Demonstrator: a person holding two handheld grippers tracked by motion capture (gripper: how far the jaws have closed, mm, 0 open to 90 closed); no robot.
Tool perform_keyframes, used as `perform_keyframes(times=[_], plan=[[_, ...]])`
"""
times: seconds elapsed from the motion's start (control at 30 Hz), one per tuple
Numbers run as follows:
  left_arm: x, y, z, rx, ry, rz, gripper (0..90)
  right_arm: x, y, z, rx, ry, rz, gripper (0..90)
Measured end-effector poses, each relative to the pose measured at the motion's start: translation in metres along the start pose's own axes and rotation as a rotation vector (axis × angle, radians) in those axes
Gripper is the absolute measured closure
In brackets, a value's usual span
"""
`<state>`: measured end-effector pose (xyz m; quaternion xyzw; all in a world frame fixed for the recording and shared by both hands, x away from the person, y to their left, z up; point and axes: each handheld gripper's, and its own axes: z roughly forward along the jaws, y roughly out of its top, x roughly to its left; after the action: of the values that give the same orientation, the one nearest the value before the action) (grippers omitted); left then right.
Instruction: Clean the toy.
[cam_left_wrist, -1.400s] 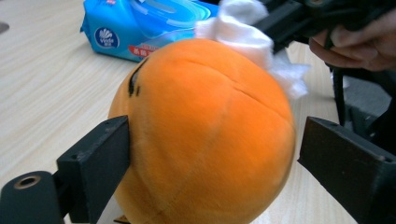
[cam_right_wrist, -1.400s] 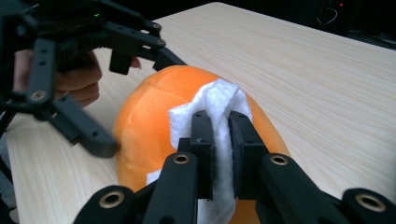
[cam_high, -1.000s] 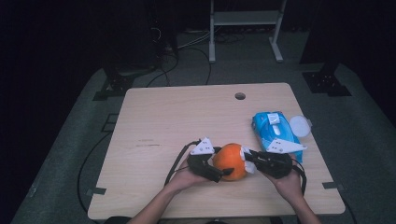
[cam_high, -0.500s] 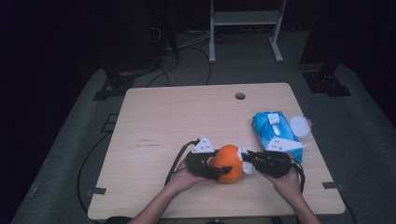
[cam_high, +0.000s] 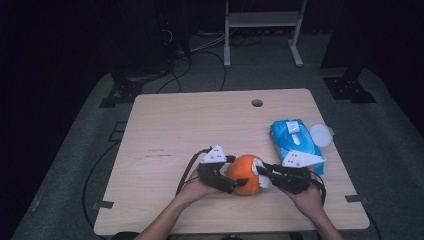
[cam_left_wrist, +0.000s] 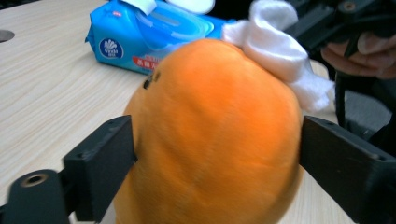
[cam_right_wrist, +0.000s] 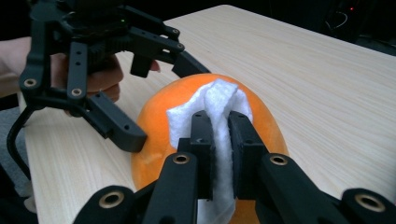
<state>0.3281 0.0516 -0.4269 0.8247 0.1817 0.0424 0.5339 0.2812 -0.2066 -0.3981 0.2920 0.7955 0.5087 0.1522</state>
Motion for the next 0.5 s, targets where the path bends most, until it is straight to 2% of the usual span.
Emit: perform_keyframes(times=[0.07,0.1,0.13,0.2,0.27,0.33,0.4,0.43,0.47,0.5], plan=[[-0.003,-0.001,0.004,0.014,-0.006,0.013,10.3,-0.001,0.000,-0.001,0.002,-0.003,0.001,80.6],[-0.008,-0.002,0.005,0.032,0.005,0.071,12.2,-0.004,-0.001,-0.002,0.002,-0.013,0.005,80.5],[-0.008,-0.002,0.005,0.032,0.005,0.071,13.5,-0.004,-0.001,-0.002,0.002,-0.013,0.005,80.5],[-0.010,-0.001,0.004,0.041,-0.008,0.099,14.2,-0.008,-0.002,-0.004,-0.001,-0.023,0.017,80.4],[-0.009,-0.001,0.001,0.041,-0.019,0.109,16.8,-0.012,-0.003,-0.006,-0.005,-0.035,0.028,80.4],[-0.008,-0.001,0.001,0.041,-0.004,0.106,16.7,-0.014,-0.004,-0.007,-0.006,-0.029,0.044,80.4],[-0.006,-0.002,0.006,0.049,0.024,0.087,9.1,-0.013,-0.004,-0.006,-0.005,-0.023,0.043,80.4],[-0.005,-0.003,0.009,0.058,0.019,0.068,6.1,-0.012,-0.004,-0.004,0.000,-0.016,0.040,80.4],[-0.005,-0.004,0.011,0.060,0.007,0.060,8.5,-0.012,-0.004,-0.004,0.002,-0.017,0.039,80.4],[-0.007,-0.006,0.011,0.051,0.012,0.086,15.5,-0.012,-0.004,-0.004,0.006,-0.018,0.042,80.4]])
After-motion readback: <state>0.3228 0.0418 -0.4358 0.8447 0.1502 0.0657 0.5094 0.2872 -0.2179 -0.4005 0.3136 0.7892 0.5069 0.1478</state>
